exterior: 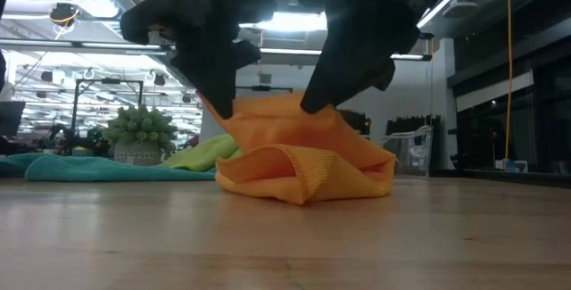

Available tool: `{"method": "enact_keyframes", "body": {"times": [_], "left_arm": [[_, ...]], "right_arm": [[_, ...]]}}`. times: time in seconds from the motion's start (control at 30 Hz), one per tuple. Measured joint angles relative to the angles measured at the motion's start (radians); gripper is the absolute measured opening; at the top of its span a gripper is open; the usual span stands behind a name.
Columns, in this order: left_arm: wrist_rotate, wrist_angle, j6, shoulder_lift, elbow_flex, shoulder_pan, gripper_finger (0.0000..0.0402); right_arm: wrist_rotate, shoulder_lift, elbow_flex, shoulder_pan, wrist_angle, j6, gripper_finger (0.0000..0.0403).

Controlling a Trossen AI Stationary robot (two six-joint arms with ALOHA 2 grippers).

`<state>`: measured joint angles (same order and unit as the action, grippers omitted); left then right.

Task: Fold microfiber towels
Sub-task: Fold the orange microfiber cloth

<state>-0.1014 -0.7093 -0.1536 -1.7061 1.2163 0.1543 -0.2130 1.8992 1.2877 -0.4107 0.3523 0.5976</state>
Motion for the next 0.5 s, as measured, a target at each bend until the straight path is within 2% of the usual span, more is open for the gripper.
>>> {"method": "enact_keyframes", "body": {"times": [0.13, 0.33, 0.5], "left_arm": [[-0.001, -0.024, 0.036, 0.000, 0.000, -0.023, 0.0010], [0.010, -0.016, 0.073, 0.000, 0.000, -0.040, 0.0069], [0.078, -0.017, 0.089, 0.000, 0.000, -0.035, 0.0107]], "right_arm": [[0.039, 0.000, 0.000, -0.001, 0.002, 0.000, 0.0071], [0.064, 0.000, 0.000, 0.001, 0.007, 0.000, 0.0082], [0.107, 0.000, 0.000, -0.008, 0.032, 0.020, 0.0082]]}}
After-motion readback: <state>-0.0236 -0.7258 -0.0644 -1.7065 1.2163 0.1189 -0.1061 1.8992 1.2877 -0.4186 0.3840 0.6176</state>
